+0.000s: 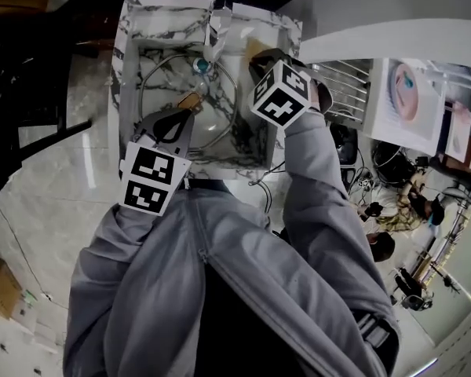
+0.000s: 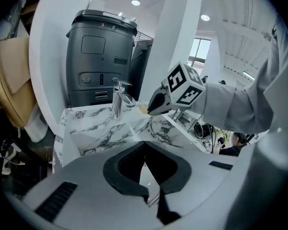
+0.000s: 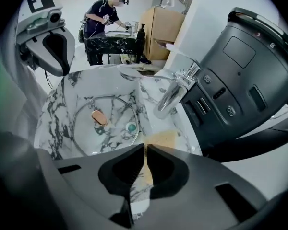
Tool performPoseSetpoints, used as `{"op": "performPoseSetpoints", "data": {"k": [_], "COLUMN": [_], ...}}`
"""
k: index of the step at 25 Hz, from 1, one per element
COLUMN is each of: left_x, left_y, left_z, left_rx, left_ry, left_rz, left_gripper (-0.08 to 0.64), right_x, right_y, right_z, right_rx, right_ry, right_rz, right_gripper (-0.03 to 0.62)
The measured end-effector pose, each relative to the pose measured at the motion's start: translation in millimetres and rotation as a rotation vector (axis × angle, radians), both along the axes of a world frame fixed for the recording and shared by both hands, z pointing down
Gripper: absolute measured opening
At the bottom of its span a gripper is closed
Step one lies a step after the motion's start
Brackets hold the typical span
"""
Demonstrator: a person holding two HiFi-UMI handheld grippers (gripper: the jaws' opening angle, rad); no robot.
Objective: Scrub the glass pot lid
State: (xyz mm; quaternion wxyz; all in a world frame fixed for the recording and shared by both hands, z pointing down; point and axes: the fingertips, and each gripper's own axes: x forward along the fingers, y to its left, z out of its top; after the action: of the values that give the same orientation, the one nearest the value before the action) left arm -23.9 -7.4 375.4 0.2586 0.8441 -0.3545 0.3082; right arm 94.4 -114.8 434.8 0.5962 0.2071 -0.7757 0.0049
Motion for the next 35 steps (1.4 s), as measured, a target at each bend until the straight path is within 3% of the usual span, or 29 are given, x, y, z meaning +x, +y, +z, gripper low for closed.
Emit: {"op": "performPoseSetpoints", "data": {"k": [12, 17, 18, 19, 20, 21, 26, 30, 35], "left_x": [-8.6, -9.0, -8.5, -7.6, -6.4, -5.0, 2.6, 7.5, 16.3], "left_y": [-36.5, -42.3, -43.2, -43.8, -44.1, -43.9, -39.3, -33.9, -27.0], "left_z": [19.2, 21.0, 20.3, 19.4, 18.4, 17.3, 4.3, -25.5, -77.8], "left_rx": [-0.036, -0.049, -0.047, -0.045, -0.043, -0.04, -0.006, 0.082, 0.214], "left_ry": [-0.037, -0.032, -0.029, -0.027, -0.024, -0.022, 0.002, 0.046, 0.123], "left_rz": [-0.042, -0.045, -0.045, -0.042, -0.038, -0.032, -0.017, -0.033, -0.061], "left_gripper": [0.014, 0.014, 0.014, 0.014, 0.014, 0.014, 0.014, 0.014, 0.014], "right_x": [11.9, 10.5, 9.2, 8.2, 7.9, 8.4, 8.3, -5.9, -16.8], "right_y": [-72.5, -75.3, -75.1, -74.7, -74.4, -74.3, -60.5, -24.0, 21.4], "right_z": [57.8, 60.8, 57.3, 52.9, 47.6, 40.8, -16.5, -78.3, -160.6], "right_rx": [-0.005, 0.017, 0.031, 0.047, 0.067, 0.095, 0.281, 0.435, 0.643], "right_ry": [0.129, 0.116, 0.101, 0.081, 0.063, 0.046, -0.084, -0.217, -0.345], "right_rz": [-0.106, -0.098, -0.085, -0.068, -0.048, -0.025, 0.107, 0.196, 0.315], "right_gripper": [0.043, 0.046, 0.064, 0.131, 0.187, 0.194, 0.195, 0.192, 0.096]}}
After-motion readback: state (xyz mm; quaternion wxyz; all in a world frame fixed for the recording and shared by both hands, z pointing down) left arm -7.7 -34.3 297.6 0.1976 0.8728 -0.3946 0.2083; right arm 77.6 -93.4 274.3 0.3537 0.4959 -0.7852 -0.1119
